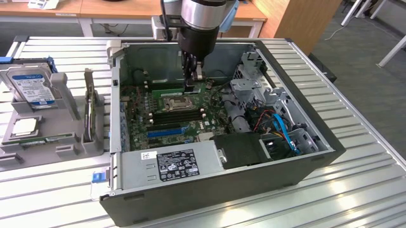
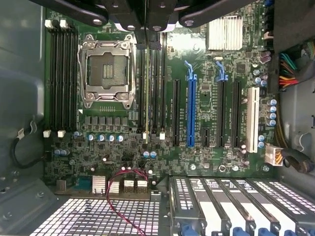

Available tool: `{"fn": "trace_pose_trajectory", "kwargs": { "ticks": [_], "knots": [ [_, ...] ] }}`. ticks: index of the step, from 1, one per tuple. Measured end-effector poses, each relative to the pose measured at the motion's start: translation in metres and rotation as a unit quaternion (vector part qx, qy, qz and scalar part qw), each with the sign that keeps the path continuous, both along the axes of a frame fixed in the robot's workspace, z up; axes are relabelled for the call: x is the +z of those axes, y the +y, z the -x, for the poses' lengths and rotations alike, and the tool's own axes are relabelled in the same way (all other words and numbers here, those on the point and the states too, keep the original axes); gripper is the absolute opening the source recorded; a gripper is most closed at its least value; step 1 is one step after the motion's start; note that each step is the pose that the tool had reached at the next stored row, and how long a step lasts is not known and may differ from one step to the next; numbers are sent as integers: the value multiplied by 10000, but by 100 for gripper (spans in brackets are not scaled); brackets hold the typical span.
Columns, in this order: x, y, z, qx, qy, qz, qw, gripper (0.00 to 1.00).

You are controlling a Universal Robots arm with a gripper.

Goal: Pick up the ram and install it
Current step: 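Insert the ram into the slot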

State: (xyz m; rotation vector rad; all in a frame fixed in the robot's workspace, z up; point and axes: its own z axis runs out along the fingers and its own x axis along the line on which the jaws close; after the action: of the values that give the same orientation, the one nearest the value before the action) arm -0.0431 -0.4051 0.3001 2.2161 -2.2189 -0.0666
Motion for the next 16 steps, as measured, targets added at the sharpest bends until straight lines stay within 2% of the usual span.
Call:
{"fn": "trace_pose_trajectory", "kwargs": {
  "ticks": [16],
  "knots": [
    [-183,0,1,0,0,0,10000,12]
  ]
}}
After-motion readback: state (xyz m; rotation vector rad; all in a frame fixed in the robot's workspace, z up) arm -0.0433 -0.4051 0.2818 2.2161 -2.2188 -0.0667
